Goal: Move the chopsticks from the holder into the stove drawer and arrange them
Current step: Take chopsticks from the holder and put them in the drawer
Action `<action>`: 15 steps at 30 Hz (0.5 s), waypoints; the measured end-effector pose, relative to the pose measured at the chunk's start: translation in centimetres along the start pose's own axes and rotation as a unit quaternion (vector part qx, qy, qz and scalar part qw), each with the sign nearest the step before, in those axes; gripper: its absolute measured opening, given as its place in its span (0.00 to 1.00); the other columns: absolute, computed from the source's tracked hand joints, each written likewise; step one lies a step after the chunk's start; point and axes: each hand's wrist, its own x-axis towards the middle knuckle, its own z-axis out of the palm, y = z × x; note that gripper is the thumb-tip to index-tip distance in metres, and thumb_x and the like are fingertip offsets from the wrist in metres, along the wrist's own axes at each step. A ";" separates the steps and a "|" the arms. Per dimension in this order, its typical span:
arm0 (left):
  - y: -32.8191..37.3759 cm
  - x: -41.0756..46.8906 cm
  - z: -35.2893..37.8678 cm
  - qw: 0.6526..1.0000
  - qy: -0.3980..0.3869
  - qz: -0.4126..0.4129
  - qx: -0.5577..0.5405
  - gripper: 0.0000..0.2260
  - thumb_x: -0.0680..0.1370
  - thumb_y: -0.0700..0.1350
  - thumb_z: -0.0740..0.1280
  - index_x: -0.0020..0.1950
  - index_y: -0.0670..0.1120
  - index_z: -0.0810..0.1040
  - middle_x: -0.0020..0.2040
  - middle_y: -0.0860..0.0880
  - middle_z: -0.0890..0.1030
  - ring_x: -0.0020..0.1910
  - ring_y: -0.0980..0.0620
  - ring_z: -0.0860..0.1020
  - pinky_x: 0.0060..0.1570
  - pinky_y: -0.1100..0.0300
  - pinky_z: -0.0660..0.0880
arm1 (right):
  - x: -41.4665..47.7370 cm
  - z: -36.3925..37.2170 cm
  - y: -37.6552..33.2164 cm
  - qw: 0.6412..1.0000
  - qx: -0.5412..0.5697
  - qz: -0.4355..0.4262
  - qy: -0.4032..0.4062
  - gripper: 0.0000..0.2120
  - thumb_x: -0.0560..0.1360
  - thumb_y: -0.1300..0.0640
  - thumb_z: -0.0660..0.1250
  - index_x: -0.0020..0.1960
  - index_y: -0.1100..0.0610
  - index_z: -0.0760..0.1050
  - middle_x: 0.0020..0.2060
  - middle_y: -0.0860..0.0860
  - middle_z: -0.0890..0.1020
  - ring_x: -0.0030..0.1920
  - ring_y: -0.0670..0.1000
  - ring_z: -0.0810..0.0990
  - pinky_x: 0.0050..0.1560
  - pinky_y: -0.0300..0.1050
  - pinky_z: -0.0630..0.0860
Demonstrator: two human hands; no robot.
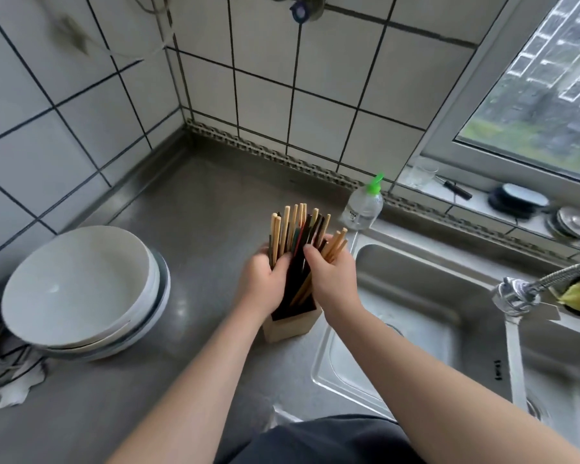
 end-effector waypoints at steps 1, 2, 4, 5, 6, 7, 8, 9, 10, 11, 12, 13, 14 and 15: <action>0.1 -0.1 0.0 1.000 0.004 0.004 -0.004 0.05 0.80 0.48 0.65 0.51 0.49 0.79 0.39 0.50 0.82 0.40 0.52 0.81 0.38 0.57 0.77 | 0.0 0.0 0.0 1.000 -0.013 0.002 -0.006 0.05 0.75 0.59 0.65 0.48 0.59 0.78 0.38 0.51 0.82 0.38 0.49 0.80 0.43 0.46 0.77; 0.1 -0.2 0.0 1.000 0.011 0.008 -0.007 0.05 0.81 0.47 0.65 0.52 0.49 0.79 0.38 0.51 0.81 0.38 0.53 0.81 0.38 0.57 0.77 | 0.0 0.0 0.0 1.000 -0.025 0.002 -0.009 0.05 0.76 0.59 0.64 0.48 0.59 0.79 0.36 0.49 0.81 0.36 0.47 0.77 0.40 0.44 0.75; 0.1 -0.5 0.0 0.999 0.031 0.017 -0.010 0.04 0.81 0.46 0.64 0.53 0.49 0.78 0.35 0.52 0.80 0.34 0.56 0.79 0.34 0.62 0.74 | -0.1 0.0 -0.1 0.999 -0.037 -0.002 -0.006 0.07 0.78 0.58 0.64 0.49 0.59 0.79 0.35 0.49 0.80 0.34 0.46 0.75 0.39 0.42 0.73; 0.2 -0.7 -0.1 0.999 0.040 0.021 -0.004 0.04 0.81 0.46 0.63 0.52 0.50 0.77 0.33 0.53 0.78 0.31 0.57 0.77 0.30 0.65 0.72 | -0.3 0.0 -0.1 1.000 -0.031 -0.003 -0.004 0.08 0.79 0.57 0.63 0.49 0.59 0.79 0.36 0.50 0.80 0.35 0.46 0.76 0.39 0.41 0.73; 0.2 -0.9 -0.1 0.999 0.049 0.024 0.003 0.04 0.82 0.46 0.63 0.50 0.51 0.77 0.31 0.54 0.76 0.29 0.58 0.75 0.27 0.67 0.68 | -0.6 -0.1 -0.1 1.000 -0.022 -0.004 -0.002 0.09 0.79 0.56 0.63 0.50 0.59 0.79 0.37 0.51 0.81 0.36 0.46 0.77 0.40 0.41 0.74; 0.3 -1.1 -0.2 0.998 0.056 0.027 0.010 0.05 0.82 0.45 0.62 0.47 0.52 0.75 0.29 0.55 0.74 0.26 0.60 0.72 0.25 0.69 0.65 | -0.8 -0.1 -0.2 1.000 -0.016 -0.006 -0.002 0.09 0.80 0.55 0.62 0.50 0.58 0.80 0.38 0.52 0.82 0.37 0.46 0.77 0.41 0.42 0.74; 0.3 -1.2 -0.3 0.998 0.060 0.032 0.014 0.07 0.82 0.45 0.62 0.45 0.53 0.74 0.27 0.55 0.72 0.24 0.61 0.71 0.24 0.70 0.63 | -1.1 -0.2 -0.2 1.000 -0.009 -0.010 -0.005 0.10 0.80 0.55 0.62 0.51 0.58 0.80 0.39 0.51 0.82 0.38 0.46 0.78 0.42 0.41 0.74; 0.3 -1.3 -0.3 0.997 0.063 0.037 0.015 0.08 0.82 0.45 0.61 0.43 0.52 0.74 0.26 0.55 0.70 0.23 0.61 0.70 0.23 0.70 0.62 | -1.4 -0.3 -0.3 1.000 0.001 -0.012 -0.006 0.10 0.81 0.56 0.61 0.51 0.56 0.81 0.40 0.50 0.83 0.39 0.46 0.79 0.43 0.41 0.75; 0.4 -1.5 -0.3 0.997 0.064 0.041 0.015 0.08 0.83 0.45 0.61 0.43 0.51 0.74 0.26 0.55 0.70 0.23 0.61 0.70 0.24 0.70 0.62 | -1.6 -0.4 -0.4 1.000 0.021 -0.012 -0.003 0.11 0.81 0.57 0.60 0.51 0.54 0.81 0.42 0.49 0.84 0.41 0.45 0.81 0.46 0.39 0.76; 0.5 -1.6 -0.3 0.997 0.066 0.047 0.017 0.08 0.83 0.45 0.60 0.45 0.49 0.75 0.27 0.55 0.71 0.24 0.60 0.71 0.25 0.70 0.63 | -1.8 -0.5 -0.5 0.999 0.042 -0.009 0.007 0.11 0.81 0.58 0.60 0.50 0.52 0.81 0.43 0.48 0.85 0.44 0.45 0.82 0.48 0.39 0.77; 0.6 -1.7 -0.3 0.996 0.070 0.056 0.019 0.07 0.83 0.45 0.60 0.49 0.49 0.76 0.30 0.55 0.74 0.27 0.60 0.73 0.27 0.69 0.66 | -1.9 -0.7 -0.7 0.998 0.059 -0.005 0.020 0.12 0.81 0.59 0.59 0.48 0.51 0.81 0.43 0.47 0.85 0.45 0.45 0.82 0.50 0.39 0.77; 0.8 -1.8 -0.3 0.995 0.075 0.067 0.019 0.07 0.83 0.45 0.59 0.53 0.50 0.77 0.34 0.55 0.78 0.32 0.60 0.76 0.31 0.68 0.69 | -2.0 -0.8 -0.8 0.997 0.070 -0.004 0.033 0.13 0.81 0.59 0.59 0.46 0.50 0.81 0.43 0.47 0.85 0.46 0.45 0.82 0.52 0.41 0.77; 1.1 -1.9 -0.3 0.993 0.082 0.078 0.013 0.08 0.83 0.45 0.59 0.56 0.51 0.78 0.39 0.56 0.80 0.37 0.62 0.78 0.35 0.70 0.71 | -2.0 -0.8 -0.9 0.996 0.082 -0.005 0.040 0.13 0.81 0.60 0.59 0.47 0.50 0.81 0.44 0.48 0.85 0.48 0.47 0.83 0.54 0.43 0.78; 1.5 -2.1 -0.3 0.992 0.088 0.089 0.005 0.09 0.83 0.45 0.59 0.59 0.50 0.78 0.44 0.57 0.81 0.41 0.65 0.78 0.40 0.74 0.72 | -2.0 -0.9 -1.0 0.994 0.095 -0.006 0.046 0.12 0.81 0.61 0.59 0.49 0.51 0.80 0.47 0.50 0.85 0.50 0.48 0.83 0.57 0.45 0.78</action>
